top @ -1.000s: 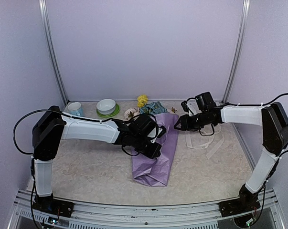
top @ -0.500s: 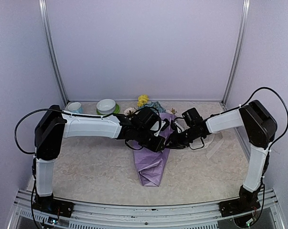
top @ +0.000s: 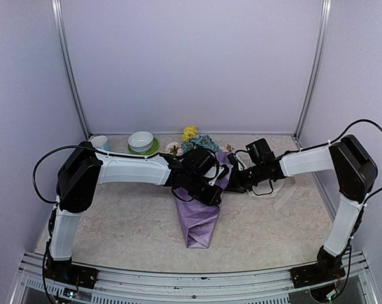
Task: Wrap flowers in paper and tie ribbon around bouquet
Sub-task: Fold the 2/3-folded wrapping paper at the center of the board.
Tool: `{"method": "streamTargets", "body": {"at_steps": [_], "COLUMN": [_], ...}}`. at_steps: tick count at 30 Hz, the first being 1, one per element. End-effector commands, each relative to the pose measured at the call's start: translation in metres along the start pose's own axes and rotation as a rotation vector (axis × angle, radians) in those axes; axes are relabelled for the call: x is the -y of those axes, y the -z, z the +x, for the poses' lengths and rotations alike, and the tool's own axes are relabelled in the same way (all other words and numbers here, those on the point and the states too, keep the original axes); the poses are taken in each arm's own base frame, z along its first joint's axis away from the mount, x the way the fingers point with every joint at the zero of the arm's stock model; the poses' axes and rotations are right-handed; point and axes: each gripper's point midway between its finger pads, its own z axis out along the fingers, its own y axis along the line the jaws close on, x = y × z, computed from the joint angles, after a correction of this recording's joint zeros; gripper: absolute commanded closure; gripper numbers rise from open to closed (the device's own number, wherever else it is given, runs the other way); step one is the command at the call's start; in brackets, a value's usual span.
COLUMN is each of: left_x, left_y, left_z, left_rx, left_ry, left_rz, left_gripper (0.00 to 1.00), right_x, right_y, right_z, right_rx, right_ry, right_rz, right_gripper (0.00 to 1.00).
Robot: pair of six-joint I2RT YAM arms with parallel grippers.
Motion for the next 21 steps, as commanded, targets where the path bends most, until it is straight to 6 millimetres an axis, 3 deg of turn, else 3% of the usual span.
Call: {"method": "streamTargets", "body": {"at_steps": [1,9,21], "left_x": [0.001,-0.002,-0.004], "left_y": [-0.005,-0.002,-0.003], "left_z": [0.004,0.002,0.002], "left_rx": [-0.009,0.002,0.004], "left_ry": [-0.007,-0.004,0.005], "left_rz": [0.029,0.028,0.033], "left_gripper": [1.0,1.0,1.0], "right_x": [-0.009,-0.025,-0.048], "right_y": [0.044,0.065,0.073], "right_z": [-0.031,-0.024,-0.007], "right_rx": [0.149,0.176,0.187], "right_ry": [-0.007,-0.007,-0.017], "right_rz": [0.006,-0.058,-0.162], "right_gripper": [0.62,0.48,0.48]}}
